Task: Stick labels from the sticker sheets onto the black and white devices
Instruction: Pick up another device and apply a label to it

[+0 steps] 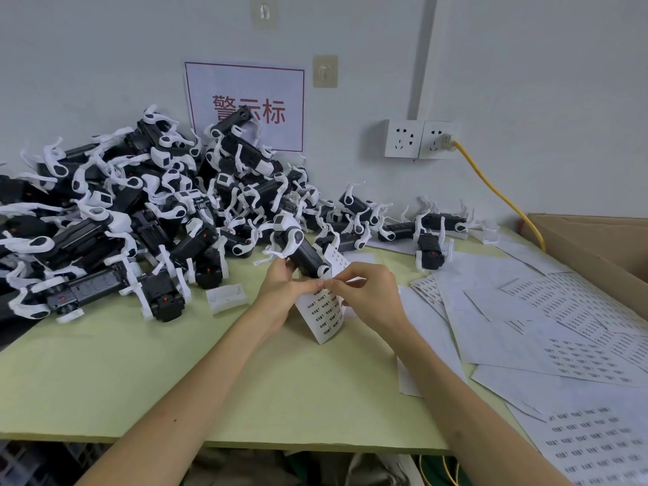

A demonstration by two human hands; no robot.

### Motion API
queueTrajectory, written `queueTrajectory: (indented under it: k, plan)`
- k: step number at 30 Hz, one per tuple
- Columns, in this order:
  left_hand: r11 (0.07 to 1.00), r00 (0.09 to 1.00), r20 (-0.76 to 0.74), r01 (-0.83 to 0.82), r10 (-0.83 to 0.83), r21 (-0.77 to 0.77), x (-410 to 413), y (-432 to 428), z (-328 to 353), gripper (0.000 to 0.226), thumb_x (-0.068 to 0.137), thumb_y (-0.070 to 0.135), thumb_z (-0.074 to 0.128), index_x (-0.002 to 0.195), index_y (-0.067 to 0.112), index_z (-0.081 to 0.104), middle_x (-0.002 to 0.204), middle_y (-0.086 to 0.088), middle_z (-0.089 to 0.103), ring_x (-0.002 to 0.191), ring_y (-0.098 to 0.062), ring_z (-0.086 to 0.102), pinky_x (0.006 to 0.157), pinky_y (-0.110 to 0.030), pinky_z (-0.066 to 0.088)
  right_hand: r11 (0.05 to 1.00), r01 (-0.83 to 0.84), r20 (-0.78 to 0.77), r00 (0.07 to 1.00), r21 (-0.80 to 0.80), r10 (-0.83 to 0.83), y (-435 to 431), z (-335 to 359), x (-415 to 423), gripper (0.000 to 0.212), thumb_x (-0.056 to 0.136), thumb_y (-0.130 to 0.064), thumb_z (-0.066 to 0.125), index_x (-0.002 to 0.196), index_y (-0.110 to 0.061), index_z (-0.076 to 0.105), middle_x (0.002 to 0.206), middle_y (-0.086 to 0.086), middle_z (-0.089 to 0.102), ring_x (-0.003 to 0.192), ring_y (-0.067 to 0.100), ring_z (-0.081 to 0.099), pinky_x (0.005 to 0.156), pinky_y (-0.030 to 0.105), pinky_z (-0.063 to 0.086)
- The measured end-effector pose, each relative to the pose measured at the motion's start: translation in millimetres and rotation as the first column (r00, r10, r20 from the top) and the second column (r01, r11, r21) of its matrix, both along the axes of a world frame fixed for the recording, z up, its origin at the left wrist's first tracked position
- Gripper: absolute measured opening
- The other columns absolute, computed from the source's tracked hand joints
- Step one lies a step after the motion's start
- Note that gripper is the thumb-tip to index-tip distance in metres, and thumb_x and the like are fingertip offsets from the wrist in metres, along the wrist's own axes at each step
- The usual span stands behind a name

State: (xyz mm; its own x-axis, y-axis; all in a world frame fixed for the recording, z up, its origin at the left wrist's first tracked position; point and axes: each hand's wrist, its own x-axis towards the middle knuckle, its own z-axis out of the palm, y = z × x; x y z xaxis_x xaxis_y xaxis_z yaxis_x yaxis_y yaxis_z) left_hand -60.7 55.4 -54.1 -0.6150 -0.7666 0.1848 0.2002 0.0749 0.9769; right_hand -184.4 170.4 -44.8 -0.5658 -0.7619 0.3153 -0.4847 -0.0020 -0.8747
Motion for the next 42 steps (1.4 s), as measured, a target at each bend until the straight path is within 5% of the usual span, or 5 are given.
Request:
queueTrajectory:
  k: [16,25,32,36,42]
  plan:
    - [0.995,0.992,0.087,-0.099,0.096,0.033,2.4,-3.1,1.5,0.055,0.076,-0.011,0.078,0.124,0.001,0.055,0.118,-0.007,0.071,0.112,-0.027,0.068,0.103,-0.051,0.052,0.998,0.061,0.030,0.998,-0.035,-0.060,2.3,3.8,-3.4,0.014,0.091,-0.007,0.067,0.080,-0.011,0.075,0.077,0.002,0.075,0.076,0.018,0.071,0.073,0.035,0.058]
    - [0.911,0.908,0.086,-0.411,0.409,0.010,3.3,-10.0,1.0,0.014,0.092,0.012,0.071,0.099,0.003,0.063,0.070,-0.003,0.070,0.059,-0.012,0.067,0.049,-0.021,0.050,0.993,0.055,0.112,0.993,-0.101,-0.043,3.3,4.2,-4.5,0.011,0.090,-0.001,0.071,0.091,-0.011,0.077,0.080,-0.001,0.077,0.065,0.011,0.072,0.067,0.019,0.053]
    - [0.766,0.760,-0.097,-0.638,0.643,0.079,13.1,-19.4,7.8,0.033,0.099,0.016,0.064,0.124,-0.004,0.056,0.077,-0.009,0.068,0.060,-0.015,0.063,0.066,-0.032,0.058,0.995,0.023,0.101,0.995,-0.102,-0.012,5.5,6.5,-1.7,0.037,0.089,0.007,0.057,0.108,-0.020,0.074,0.092,-0.006,0.076,0.070,0.011,0.074,0.068,0.018,0.053]
    - [0.866,0.845,-0.193,-0.486,0.499,0.115,15.1,-15.8,17.4,0.021,0.101,0.018,0.064,0.083,0.009,0.065,0.063,0.002,0.071,0.051,-0.010,0.066,0.054,-0.023,0.057,0.990,-0.028,0.134,0.990,-0.142,0.047,6.2,7.2,-0.8,0.041,0.093,0.003,0.057,0.117,-0.027,0.070,0.100,-0.004,0.077,0.075,0.013,0.075,0.068,0.021,0.051]
    - [0.936,0.921,-0.328,-0.090,0.208,0.339,11.2,-0.9,26.4,0.019,0.102,0.025,0.061,0.115,0.014,0.053,0.117,-0.013,0.069,0.085,-0.027,0.077,0.071,-0.034,0.063,0.978,-0.150,0.076,0.984,-0.145,0.162,5.4,4.0,3.4,0.050,0.093,0.000,0.060,0.132,-0.032,0.064,0.114,-0.007,0.075,0.088,0.016,0.075,0.076,0.022,0.050]
